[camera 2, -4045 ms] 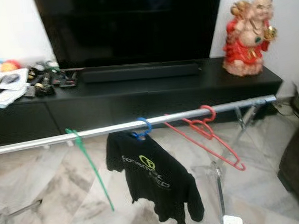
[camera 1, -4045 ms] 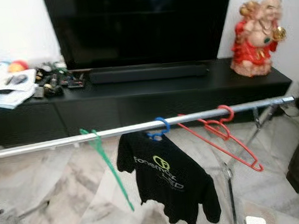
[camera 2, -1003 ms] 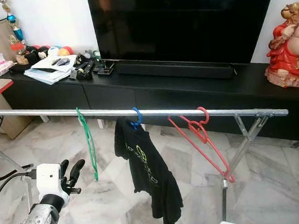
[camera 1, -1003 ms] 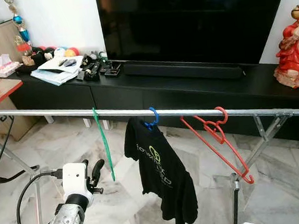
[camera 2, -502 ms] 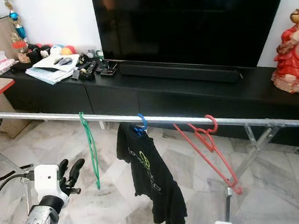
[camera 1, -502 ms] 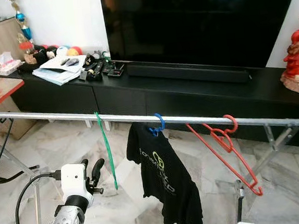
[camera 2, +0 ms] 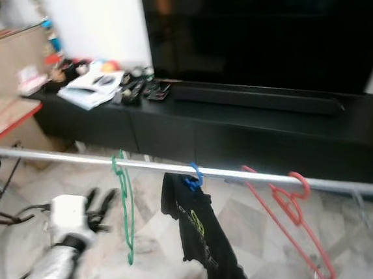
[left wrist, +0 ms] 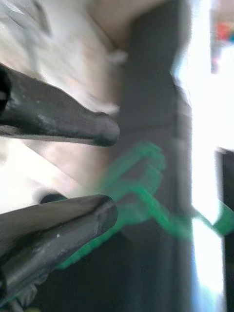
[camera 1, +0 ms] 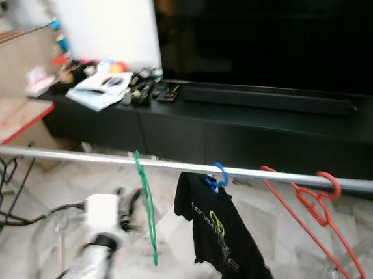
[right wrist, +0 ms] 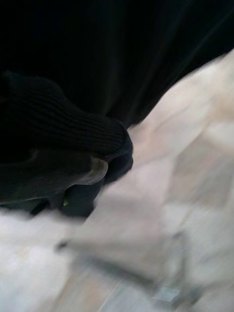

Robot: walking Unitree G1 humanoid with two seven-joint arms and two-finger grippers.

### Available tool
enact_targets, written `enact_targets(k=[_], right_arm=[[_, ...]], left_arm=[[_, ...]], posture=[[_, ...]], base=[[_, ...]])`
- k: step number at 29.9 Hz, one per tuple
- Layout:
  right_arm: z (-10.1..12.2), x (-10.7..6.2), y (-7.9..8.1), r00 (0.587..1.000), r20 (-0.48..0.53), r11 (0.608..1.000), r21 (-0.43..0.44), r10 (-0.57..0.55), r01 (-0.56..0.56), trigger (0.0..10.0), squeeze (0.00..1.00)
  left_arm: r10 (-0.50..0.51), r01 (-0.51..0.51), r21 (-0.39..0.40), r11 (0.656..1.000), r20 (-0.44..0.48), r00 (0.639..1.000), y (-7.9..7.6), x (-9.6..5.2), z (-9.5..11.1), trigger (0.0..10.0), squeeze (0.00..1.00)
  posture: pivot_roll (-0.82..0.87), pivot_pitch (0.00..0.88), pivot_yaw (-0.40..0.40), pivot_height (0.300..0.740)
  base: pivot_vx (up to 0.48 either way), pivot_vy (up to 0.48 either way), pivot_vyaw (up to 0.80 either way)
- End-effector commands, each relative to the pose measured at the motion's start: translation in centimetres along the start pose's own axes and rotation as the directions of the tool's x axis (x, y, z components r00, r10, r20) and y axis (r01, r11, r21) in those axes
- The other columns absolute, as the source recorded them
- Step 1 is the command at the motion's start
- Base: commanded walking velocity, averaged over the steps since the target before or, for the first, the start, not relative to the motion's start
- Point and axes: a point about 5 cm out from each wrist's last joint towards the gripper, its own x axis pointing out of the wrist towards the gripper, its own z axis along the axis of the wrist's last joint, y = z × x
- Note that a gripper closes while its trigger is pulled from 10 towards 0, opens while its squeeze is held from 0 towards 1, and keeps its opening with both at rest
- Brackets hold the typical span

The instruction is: Hang hanger

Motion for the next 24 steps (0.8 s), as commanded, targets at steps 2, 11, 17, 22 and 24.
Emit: enact_targets(k=[2,11,17,22,24], right_arm=[[-0.6,-0.3,-1.8,0.999,-0.017,0.999,-0.009,-0.045,0.045,10.0,0.00],[-0.3,-0.2,-1.5,0.999,-0.014,0.999,-0.031,-0.031,0.031,10.0,0.00],[-0.3,-0.2,-1.6,0.999,-0.018,0.999,-0.034,-0.035,0.035,10.0,0.00],[-0.4,-0.2,-1.5,0.999,-0.020,0.999,-0.036,-0.033,0.032,10.0,0.00],[-0.4,-0.2,-1.5,0.999,-0.021,0.999,-0.037,-0.031,0.030,10.0,0.00]], left_arm=[[-0.056,0.056,-0.001,0.998,0.045,0.997,-2.0,0.5,1.1,10.0,0.00],[-0.089,0.092,0.061,0.994,-0.051,0.995,-2.0,0.0,0.6,10.0,0.00],[-0.077,0.100,0.281,0.955,-0.091,0.993,-0.6,0.5,1.5,10.0,0.00],[-0.187,0.209,0.313,0.926,-0.100,0.977,-1.6,0.7,2.4,10.0,0.00],[-0.168,0.183,0.176,0.967,-0.096,0.981,-2.1,1.0,2.8,10.0,0.00]], posture=[[0.07,0.024,0.011,0.740],[0.08,0.037,0.004,0.740],[0.09,0.041,0.002,0.740],[0.09,0.043,0.004,0.740],[0.09,0.045,0.004,0.740]], base=[[0.000,0.000,0.00],[0.000,0.000,0.00],[0.000,0.000,0.00],[0.000,0.000,0.00],[0.000,0.000,0.00]])
